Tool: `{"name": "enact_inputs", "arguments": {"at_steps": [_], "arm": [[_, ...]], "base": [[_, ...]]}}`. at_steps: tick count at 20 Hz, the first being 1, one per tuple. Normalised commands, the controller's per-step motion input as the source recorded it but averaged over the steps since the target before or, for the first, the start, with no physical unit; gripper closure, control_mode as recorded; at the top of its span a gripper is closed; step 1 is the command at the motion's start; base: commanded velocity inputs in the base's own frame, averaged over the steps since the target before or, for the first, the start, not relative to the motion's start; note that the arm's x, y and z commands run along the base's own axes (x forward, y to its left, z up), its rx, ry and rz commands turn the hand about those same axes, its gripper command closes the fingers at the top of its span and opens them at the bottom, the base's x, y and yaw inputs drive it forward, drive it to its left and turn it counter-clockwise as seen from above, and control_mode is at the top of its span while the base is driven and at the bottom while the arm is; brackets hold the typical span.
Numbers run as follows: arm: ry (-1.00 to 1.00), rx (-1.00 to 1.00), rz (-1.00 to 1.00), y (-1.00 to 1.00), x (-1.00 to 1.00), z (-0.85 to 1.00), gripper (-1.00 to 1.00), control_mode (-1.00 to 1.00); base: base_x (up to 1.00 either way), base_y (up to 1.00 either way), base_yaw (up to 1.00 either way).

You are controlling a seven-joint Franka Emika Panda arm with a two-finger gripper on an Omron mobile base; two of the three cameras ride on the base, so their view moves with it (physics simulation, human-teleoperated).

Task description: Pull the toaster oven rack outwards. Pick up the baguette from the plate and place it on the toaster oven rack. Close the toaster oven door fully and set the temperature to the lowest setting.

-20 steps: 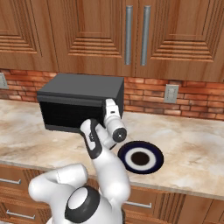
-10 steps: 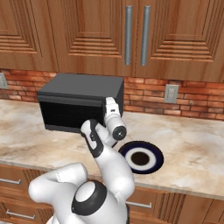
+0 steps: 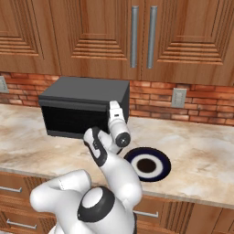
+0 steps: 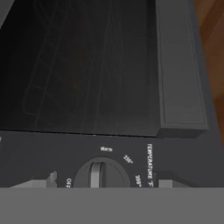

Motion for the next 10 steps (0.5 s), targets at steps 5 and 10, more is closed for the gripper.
{"name": "enact_inputs", "arguments": {"at_steps": [5, 10], "arm": [[0.00, 0.00, -0.01, 0.00, 0.10, 0.00, 1.00, -1.00], [-0.04, 0.00, 0.00, -0.02, 0.03, 0.00, 1.00, -1.00]], "base": [[0.00, 0.00, 0.00], [0.00, 0.00, 0.00]]}}
